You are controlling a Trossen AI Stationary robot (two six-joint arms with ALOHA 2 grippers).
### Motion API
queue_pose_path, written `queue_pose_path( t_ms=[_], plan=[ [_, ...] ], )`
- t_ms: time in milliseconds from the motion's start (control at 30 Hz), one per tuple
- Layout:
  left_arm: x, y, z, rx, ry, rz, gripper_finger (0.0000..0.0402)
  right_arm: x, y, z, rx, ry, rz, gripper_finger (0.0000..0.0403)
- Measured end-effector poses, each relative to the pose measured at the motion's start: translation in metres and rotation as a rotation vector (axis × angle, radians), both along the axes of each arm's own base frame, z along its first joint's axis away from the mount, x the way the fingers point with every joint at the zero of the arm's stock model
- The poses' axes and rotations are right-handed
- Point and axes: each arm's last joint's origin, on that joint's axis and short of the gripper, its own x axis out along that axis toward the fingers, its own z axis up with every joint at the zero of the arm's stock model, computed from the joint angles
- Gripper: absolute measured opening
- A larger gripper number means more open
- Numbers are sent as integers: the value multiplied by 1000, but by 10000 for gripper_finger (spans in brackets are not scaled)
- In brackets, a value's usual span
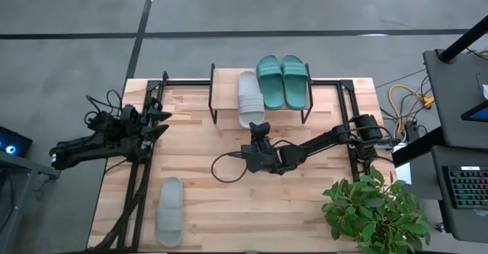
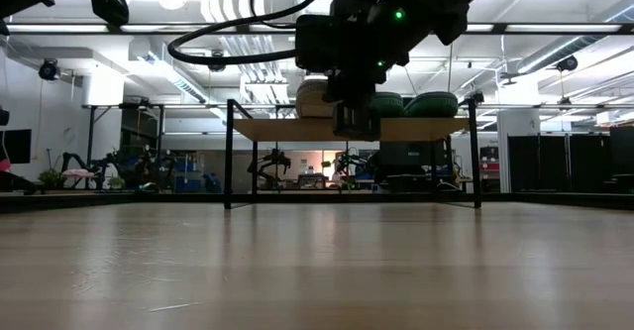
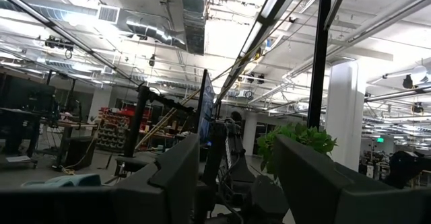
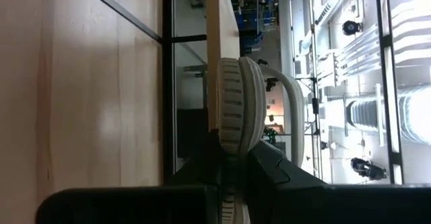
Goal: Pick and place slides into the shelf
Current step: Put the top gray slide on the shelf
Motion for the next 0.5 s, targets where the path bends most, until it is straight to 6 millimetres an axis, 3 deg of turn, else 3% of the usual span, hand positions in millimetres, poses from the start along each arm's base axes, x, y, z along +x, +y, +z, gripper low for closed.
queue_pose_path(
  t_ms=[500],
  plan=[
    [0, 0, 0, 0, 0, 0, 176, 0, 0, 0, -3, 6, 1, 48]
  ],
)
